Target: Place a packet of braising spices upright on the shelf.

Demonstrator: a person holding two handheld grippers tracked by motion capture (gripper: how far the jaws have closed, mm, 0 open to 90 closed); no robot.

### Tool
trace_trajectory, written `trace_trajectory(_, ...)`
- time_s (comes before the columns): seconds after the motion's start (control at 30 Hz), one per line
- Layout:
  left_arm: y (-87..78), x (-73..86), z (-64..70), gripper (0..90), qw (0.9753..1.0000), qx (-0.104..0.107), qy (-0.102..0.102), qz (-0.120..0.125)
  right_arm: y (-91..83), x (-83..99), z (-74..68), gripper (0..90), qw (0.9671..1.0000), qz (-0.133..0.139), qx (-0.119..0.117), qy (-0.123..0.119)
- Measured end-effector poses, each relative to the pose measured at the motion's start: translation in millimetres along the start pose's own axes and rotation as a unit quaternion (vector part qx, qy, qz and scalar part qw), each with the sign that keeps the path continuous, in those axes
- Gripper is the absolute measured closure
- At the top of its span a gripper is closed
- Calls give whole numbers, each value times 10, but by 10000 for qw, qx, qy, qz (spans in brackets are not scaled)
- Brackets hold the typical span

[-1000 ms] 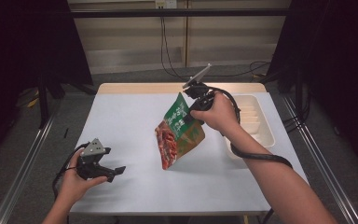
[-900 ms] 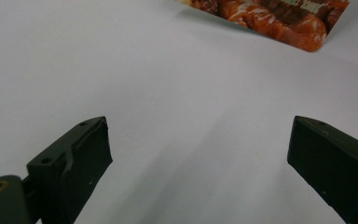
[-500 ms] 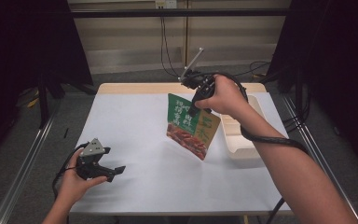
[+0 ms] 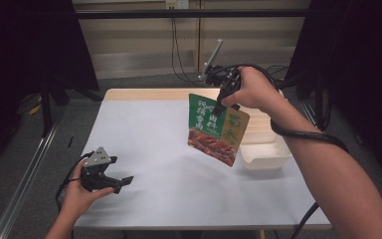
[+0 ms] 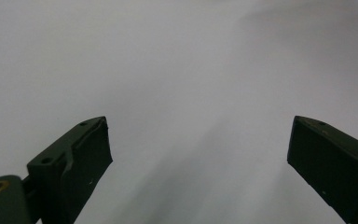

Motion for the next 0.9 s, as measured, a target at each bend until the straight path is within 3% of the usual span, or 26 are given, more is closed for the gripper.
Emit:
trace_trajectory(0.37,0,5,-4,54,10000,68,-58,-20,-166,49,99,900,9993,-226,136,-254)
trace_trajectory(0.77,4,8,-11,52,10000,37,-55,-28,-356,146,195,900,9984,-101,188,-531)
trace_trajectory(0.9,7,9,-9,52,10000,30,-62,-38,-430,221,241,900,9984,-50,254,-496)
Point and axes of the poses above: each handheld gripper's, and its own axes: y roughly forward along the jaws, x roughly out of its underside, z roughly to its right, the point moved 3 cm from there along y, roughly forward along the jaws, and after that the axes turned 14 degrees about -y, right-handed, at the moved point
